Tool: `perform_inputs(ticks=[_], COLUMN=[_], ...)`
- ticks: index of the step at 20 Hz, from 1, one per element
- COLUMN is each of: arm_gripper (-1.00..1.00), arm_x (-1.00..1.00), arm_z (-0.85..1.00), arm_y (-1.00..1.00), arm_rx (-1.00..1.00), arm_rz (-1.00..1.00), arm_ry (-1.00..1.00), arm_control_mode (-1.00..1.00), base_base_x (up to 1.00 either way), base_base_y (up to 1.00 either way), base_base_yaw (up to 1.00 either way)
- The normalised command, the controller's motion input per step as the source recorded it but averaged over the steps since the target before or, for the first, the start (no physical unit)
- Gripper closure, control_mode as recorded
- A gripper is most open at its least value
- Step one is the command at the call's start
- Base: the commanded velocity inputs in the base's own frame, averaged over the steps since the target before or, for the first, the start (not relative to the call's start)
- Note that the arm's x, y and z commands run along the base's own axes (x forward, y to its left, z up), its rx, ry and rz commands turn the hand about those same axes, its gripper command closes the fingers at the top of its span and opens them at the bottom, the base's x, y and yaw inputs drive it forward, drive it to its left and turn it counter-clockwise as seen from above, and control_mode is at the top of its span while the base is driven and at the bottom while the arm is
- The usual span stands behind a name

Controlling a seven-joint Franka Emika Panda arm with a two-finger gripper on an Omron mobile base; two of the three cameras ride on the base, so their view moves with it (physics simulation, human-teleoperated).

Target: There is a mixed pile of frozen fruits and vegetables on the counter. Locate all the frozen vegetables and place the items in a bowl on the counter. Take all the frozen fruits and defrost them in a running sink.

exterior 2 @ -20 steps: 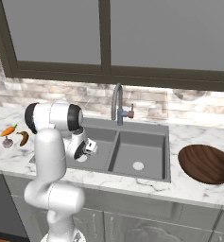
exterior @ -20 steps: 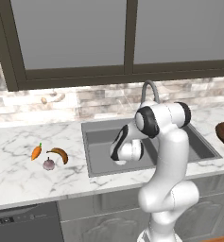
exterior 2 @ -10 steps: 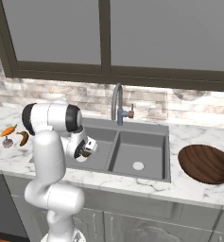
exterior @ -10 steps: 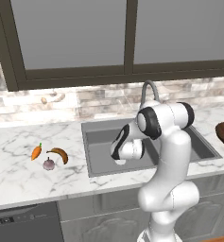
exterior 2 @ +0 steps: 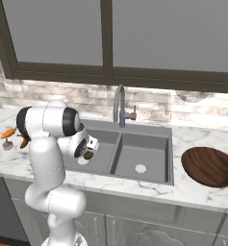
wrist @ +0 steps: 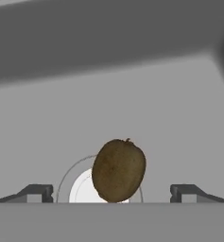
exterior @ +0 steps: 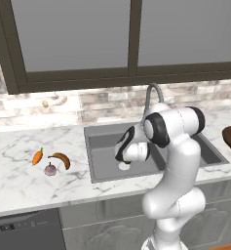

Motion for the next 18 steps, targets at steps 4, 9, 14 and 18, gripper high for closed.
perform_inputs(ticks=[4,9,14,18], arm_gripper=[-1.00,-1.00,-1.00,-1.00], arm_x=[0.00,-0.02,-0.10,-0.20], arm_z=[0.31,0.25,0.26,0.28], arm_y=[-0.05,-0.02,0.00,0.00], arm_rx=[0.00,0.00,0.00,0.00], arm_rz=[0.01,0.01,0.00,0.00], arm_ry=[0.00,0.00,0.00,0.00], arm_control_mode=[-1.00,-1.00,-1.00,-1.00], base_base_x=[0.00,0.00,0.00,0.00], base_base_y=[0.00,0.00,0.00,0.00], base_base_yaw=[0.00,0.00,0.00,0.00])
